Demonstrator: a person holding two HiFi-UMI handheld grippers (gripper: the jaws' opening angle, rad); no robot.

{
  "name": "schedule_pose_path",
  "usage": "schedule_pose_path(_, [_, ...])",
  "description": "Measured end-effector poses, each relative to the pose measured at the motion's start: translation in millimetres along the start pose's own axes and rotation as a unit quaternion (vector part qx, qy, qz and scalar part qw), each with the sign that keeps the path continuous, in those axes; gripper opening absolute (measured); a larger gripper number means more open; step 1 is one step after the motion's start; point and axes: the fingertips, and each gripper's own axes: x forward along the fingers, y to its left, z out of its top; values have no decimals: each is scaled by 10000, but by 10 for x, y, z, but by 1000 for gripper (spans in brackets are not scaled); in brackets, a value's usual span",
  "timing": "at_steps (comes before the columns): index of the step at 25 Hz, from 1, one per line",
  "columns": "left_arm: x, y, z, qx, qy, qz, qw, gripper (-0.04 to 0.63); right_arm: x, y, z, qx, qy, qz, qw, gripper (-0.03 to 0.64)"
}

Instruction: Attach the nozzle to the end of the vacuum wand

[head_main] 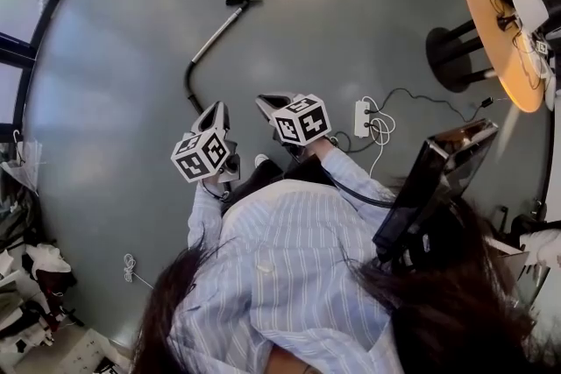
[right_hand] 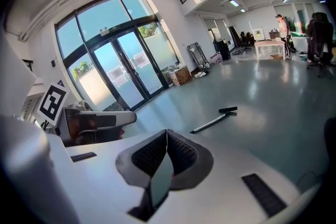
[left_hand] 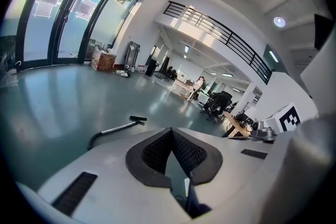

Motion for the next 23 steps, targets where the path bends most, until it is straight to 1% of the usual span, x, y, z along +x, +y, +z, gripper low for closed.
schedule_pose_path(4, [53,-48,52,152,15,-123,9998,5,-9,-29,48,-3,-75,-69,9999,9])
schedule_pose_path(10, [69,-81,62,207,39,-228,9995,5,6,-40,57,-44,-36,-127,9999,9])
schedule_pose_path(17, [72,-48,63,131,49,-215,9997,5,33,-65,66,-19,4,-135,9999,9])
schedule_pose_path(23, [2,18,-3,24,76,-160,9998,5,34,-35,-37,39,71,-147,9999,9])
